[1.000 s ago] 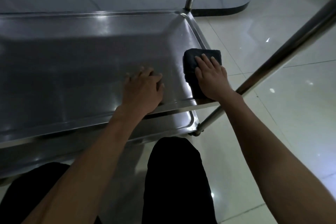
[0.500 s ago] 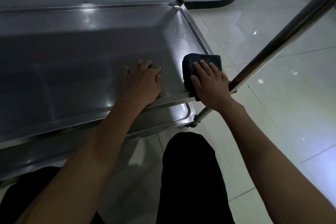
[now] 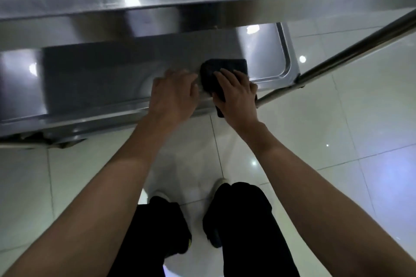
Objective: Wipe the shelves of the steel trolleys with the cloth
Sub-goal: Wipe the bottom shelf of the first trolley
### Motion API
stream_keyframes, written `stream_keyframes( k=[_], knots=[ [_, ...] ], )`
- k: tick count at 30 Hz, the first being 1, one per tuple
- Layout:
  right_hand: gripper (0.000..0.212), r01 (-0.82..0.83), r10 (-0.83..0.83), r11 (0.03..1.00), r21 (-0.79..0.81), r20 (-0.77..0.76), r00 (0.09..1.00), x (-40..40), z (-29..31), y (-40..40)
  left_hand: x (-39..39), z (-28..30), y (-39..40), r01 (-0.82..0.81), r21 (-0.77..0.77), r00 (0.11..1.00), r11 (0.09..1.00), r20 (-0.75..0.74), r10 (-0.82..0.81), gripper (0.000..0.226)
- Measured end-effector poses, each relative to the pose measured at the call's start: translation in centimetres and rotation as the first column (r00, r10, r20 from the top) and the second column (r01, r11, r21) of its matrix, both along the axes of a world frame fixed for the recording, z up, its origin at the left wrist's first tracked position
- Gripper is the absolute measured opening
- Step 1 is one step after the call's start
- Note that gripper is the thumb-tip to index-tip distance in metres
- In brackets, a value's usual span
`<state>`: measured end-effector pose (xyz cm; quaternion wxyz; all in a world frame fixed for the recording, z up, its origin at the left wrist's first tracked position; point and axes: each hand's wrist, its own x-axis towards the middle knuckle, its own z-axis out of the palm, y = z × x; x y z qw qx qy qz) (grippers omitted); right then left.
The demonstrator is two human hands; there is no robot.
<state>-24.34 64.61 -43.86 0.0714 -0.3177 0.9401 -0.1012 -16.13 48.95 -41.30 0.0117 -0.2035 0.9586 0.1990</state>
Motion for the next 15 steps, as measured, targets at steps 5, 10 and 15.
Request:
stream_keyframes(
  k=[5, 10, 15],
  knots=[
    [0.051, -0.046, 0.048, 0.998, -0.038, 0.064, 0.997, 1.3, 2.0, -0.3, 4.0, 2.4, 0.5, -0.007, 0.056, 1.000, 0.998, 0.031, 0.005, 0.035],
    [0.051, -0.012, 0.029, 0.994, -0.106, 0.159, 0.987, 4.0, 6.6, 1.3, 7.0, 6.6, 1.8, 0.000, 0.082, 0.991, 0.997, 0.136, -0.012, 0.036],
    [0.056, 0.026, -0.012, 0.997, -0.073, 0.185, 0.983, 6.9, 13.2, 4.0, 8.1, 13.7, 3.1, 0.028, 0.092, 0.984, 0.995, 0.176, -0.044, 0.038]
  ],
)
